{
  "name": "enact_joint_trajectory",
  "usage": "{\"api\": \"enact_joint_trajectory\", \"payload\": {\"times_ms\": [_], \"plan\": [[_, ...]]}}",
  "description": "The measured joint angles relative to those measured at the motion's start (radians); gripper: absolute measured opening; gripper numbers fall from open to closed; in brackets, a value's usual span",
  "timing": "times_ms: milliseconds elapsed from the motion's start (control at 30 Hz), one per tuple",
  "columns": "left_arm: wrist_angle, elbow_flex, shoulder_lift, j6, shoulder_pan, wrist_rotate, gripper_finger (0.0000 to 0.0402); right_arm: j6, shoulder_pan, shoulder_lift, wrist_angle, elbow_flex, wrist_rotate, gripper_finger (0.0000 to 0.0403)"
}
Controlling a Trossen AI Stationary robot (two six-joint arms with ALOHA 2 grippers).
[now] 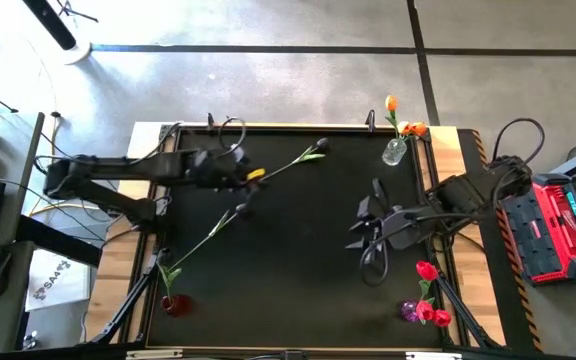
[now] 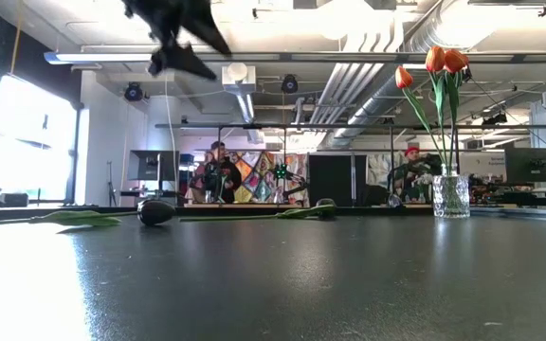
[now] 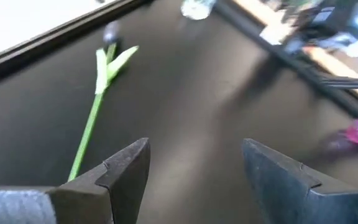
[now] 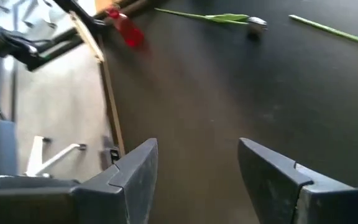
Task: Sort flowers into vase by color
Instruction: Put the top black tulip into the red flower vase
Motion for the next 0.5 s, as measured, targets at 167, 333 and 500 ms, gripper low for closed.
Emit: {"api": "enact_joint_trajectory", "payload": {"times_ms": [167, 333, 500], "plan": [[0.02, 0.0, 0.1, 0.003, 0.083, 0.021, 0.0239, -0.025, 0.0, -0.025, -0.078, 0.0, 0.027, 0.021], [0.041, 0.0, 0.193, 0.016, 0.138, 0.073, 0.0239, -0.074, -0.006, -0.035, -0.108, 0.0, 0.05, 0.021], [0.058, 0.0, 0.271, 0.088, 0.187, 0.134, 0.0239, -0.087, -0.054, -0.043, -0.107, 0.0, 0.07, 0.021]]}}
